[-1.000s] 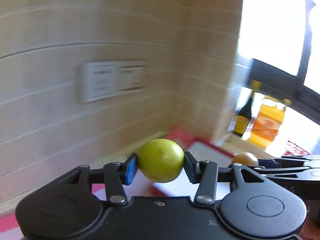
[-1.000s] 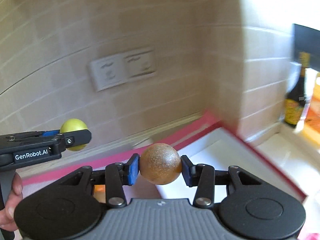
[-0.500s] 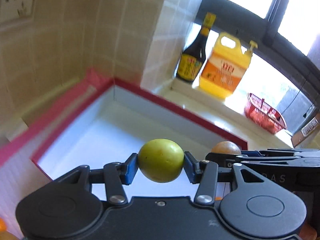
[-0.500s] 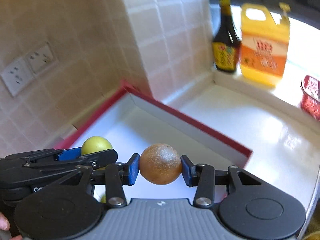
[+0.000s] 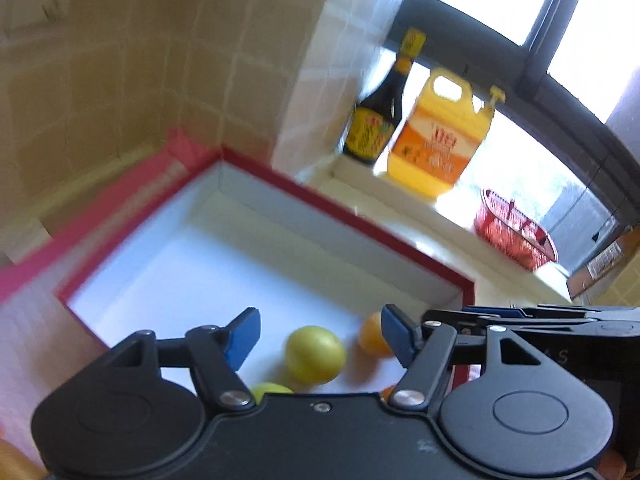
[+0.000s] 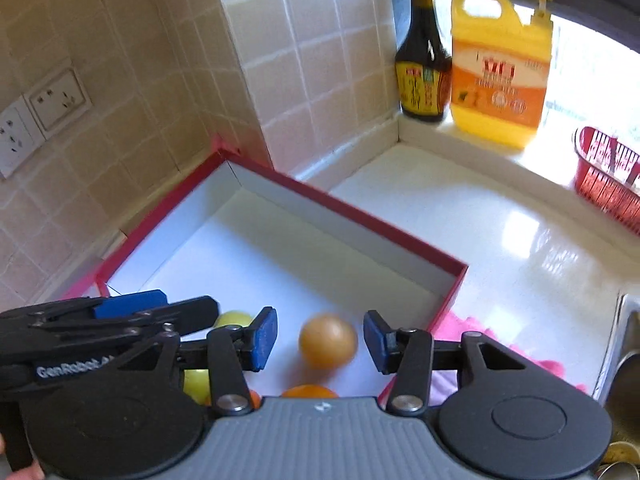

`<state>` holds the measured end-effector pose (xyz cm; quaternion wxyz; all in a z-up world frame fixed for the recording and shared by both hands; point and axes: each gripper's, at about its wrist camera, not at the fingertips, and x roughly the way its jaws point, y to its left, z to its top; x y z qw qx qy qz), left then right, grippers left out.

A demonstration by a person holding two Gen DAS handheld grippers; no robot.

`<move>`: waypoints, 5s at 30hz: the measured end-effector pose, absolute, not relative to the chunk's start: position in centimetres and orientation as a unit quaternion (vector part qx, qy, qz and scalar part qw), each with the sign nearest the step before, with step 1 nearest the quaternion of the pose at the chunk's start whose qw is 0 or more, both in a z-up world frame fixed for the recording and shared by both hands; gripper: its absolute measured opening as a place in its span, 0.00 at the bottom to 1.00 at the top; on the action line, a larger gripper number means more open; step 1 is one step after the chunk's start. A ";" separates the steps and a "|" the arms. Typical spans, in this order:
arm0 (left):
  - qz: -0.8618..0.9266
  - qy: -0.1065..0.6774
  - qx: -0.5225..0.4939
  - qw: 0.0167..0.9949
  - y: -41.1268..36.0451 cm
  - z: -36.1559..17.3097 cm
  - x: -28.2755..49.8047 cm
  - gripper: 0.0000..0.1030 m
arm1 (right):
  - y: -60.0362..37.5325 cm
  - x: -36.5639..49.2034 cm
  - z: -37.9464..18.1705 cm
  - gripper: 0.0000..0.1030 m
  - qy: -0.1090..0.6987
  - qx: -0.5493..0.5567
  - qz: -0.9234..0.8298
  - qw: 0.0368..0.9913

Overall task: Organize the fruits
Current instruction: 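Carry both fruits into the red box and open both tools, then move both open tools back to the fruit pile, then grasp the red strawberry with the left tool while the right tool grasps the brown kiwi, then carry the strawberry and kiwi into the red box and open both tools, then move both open tools back to the remaining fruit on the mat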

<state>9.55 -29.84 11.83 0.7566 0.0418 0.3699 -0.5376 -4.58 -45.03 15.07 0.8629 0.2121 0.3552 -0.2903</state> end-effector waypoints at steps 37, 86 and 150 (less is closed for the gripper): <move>-0.251 0.358 -0.033 0.899 1.6 11.8 11.4 0.77 | -23.6 11.0 16.2 0.48 0.412 0.065 0.025 0.908; -0.352 0.264 0.029 0.898 -5.4 17.2 13.4 0.46 | -29.3 11.2 22.8 0.54 0.313 0.047 -0.014 0.948; -0.352 0.281 -0.032 0.892 -1.8 17.9 11.5 0.72 | -30.1 9.2 18.9 0.60 0.376 0.074 -0.038 0.923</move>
